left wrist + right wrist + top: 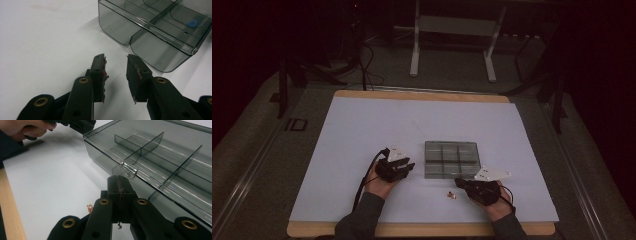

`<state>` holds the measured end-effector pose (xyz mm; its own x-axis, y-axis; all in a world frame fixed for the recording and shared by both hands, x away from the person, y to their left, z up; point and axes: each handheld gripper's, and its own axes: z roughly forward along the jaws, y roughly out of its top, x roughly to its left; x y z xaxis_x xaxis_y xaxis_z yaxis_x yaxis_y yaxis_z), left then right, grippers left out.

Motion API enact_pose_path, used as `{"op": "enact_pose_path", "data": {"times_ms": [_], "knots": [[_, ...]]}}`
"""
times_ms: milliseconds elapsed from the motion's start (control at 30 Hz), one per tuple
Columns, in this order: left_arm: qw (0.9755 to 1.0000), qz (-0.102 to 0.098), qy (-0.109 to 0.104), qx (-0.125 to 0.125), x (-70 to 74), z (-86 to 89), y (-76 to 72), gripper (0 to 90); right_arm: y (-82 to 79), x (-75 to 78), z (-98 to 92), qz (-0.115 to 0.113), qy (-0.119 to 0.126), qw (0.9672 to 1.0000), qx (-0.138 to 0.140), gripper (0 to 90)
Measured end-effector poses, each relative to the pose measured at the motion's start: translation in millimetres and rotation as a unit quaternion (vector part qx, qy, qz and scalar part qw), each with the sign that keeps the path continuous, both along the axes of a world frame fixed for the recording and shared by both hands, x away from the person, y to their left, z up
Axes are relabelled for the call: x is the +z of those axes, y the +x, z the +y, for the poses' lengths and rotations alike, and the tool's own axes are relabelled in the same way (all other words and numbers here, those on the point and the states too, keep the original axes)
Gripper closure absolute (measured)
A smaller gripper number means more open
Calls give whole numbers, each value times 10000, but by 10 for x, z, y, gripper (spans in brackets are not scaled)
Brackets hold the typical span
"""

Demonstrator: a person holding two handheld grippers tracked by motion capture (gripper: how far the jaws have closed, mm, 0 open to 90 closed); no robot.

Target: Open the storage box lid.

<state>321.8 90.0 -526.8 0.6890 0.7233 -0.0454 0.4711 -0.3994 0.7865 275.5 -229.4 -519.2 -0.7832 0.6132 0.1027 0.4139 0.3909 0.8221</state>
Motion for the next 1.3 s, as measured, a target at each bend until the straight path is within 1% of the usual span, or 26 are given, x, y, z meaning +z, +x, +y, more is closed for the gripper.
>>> {"op": "enact_pose_path", "data": {"times_ms": [333, 600, 700, 933, 1033, 1067, 1300], "knots": [[10000, 6, -9, -26, -3, -27, -4, 684, 54, -56, 38, 44, -107, 9999, -109, 900], [10000, -3, 17, -66, -1, -49, -5, 684, 80, -90, 59, 83, -189, 9997, -132, 900], [10000, -4, -10, -82, -2, -76, -11, 685, 95, -101, 59, 101, -190, 9996, -174, 900], [9998, -18, 18, -186, -3, -141, -26, 685, 109, -107, 58, 127, -143, 9996, -225, 900], [9997, -24, 33, -220, -6, -163, -33, 685, 110, -109, 58, 125, -143, 9996, -228, 900], [9996, -24, 72, -260, -7, -184, -40, 685, 110, -109, 58, 127, -140, 9996, -229, 900], [9993, -34, 94, -363, -10, -247, -65, 685, 107, -108, 56, 127, -136, 9995, -240, 900]]}}
